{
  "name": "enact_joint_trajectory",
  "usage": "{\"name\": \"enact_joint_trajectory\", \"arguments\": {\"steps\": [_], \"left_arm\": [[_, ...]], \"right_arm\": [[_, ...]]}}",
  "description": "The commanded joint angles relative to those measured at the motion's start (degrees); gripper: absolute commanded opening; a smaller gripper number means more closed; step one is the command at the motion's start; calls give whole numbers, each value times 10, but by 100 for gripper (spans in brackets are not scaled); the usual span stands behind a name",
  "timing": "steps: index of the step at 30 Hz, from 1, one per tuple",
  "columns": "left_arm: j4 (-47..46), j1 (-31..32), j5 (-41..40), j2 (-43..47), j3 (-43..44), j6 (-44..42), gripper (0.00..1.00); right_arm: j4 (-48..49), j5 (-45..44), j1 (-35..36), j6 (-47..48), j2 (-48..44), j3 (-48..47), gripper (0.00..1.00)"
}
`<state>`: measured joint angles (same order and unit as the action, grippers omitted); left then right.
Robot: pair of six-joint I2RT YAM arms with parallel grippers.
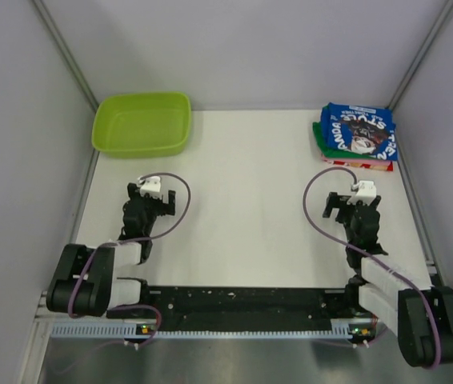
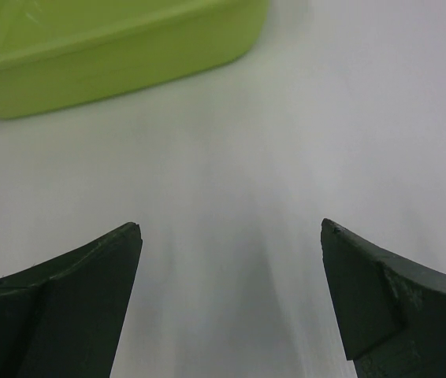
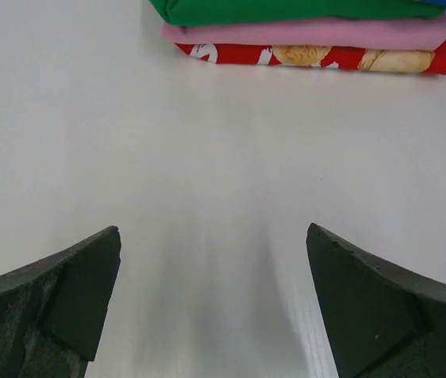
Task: Fold and stack the t-shirts
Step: Put the neatly folded tshirt into the corner of the board with the right arm
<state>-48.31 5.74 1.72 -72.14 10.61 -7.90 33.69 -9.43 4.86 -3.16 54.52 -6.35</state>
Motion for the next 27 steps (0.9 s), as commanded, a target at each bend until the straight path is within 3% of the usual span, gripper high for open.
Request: {"name": "enact_joint_trajectory", "arguments": {"steps": [1, 4, 9, 27], "left_arm": [[-236, -5, 11, -54, -19, 20, 99], [-361, -5, 57, -103, -52, 2, 99], [-282, -5, 42, -80, -32, 6, 99], [-259, -5, -5, -90, -9, 26, 99]], "right_arm": [[131, 1, 10, -7, 4, 5, 99], [164, 4, 12, -6, 7, 19, 99], [167, 4, 11, -7, 16, 13, 99], [173, 13, 11, -5, 34, 5, 99]]}}
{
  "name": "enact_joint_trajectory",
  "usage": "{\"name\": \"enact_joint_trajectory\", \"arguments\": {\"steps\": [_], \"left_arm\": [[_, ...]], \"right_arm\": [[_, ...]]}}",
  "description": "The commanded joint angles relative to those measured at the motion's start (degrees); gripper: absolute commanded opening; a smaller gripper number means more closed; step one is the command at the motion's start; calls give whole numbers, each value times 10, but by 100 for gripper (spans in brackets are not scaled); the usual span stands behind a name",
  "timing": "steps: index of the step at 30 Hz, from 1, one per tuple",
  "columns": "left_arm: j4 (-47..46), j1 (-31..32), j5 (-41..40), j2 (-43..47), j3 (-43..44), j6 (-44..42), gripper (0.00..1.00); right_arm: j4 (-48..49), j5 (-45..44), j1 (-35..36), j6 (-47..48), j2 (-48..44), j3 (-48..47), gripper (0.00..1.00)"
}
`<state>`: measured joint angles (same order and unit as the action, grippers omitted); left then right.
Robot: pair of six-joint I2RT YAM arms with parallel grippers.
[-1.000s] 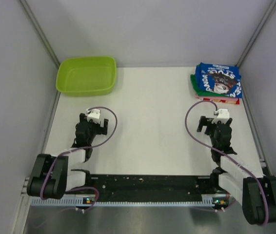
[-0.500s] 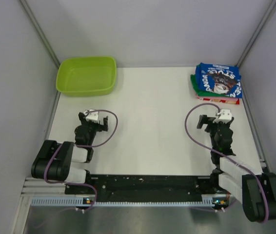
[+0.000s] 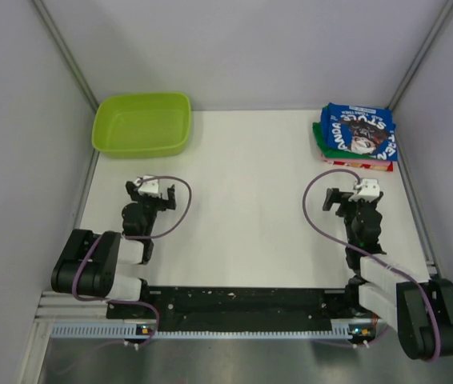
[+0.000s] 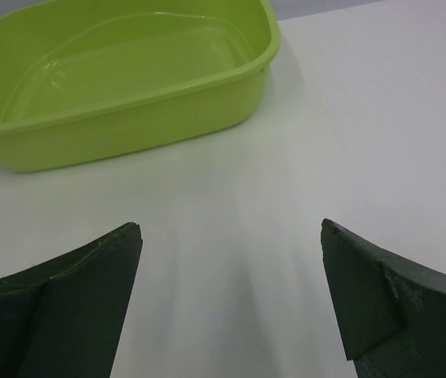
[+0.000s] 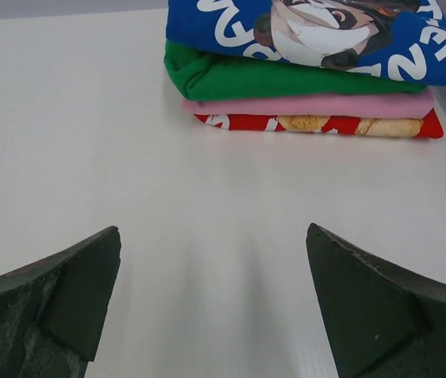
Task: Fold and stack the t-shirts
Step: Put the neatly folded tshirt into the corner of the board with the right arm
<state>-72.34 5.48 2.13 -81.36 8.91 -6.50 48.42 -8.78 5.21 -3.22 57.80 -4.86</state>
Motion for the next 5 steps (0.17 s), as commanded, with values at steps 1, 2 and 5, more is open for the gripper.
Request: {"name": "enact_joint_trajectory", "arguments": {"steps": [1, 2, 5], "left_arm": [[-18, -2, -7, 3, 8, 11, 99], [-18, -2, -7, 2, 8, 11, 99], [-16, -2, -7, 2, 9, 11, 99]], "right_arm": [[26, 6, 8, -6, 0, -10, 99], [30, 4, 7, -10, 2, -9, 99], [85, -18, 7, -53, -3, 21, 99]]}}
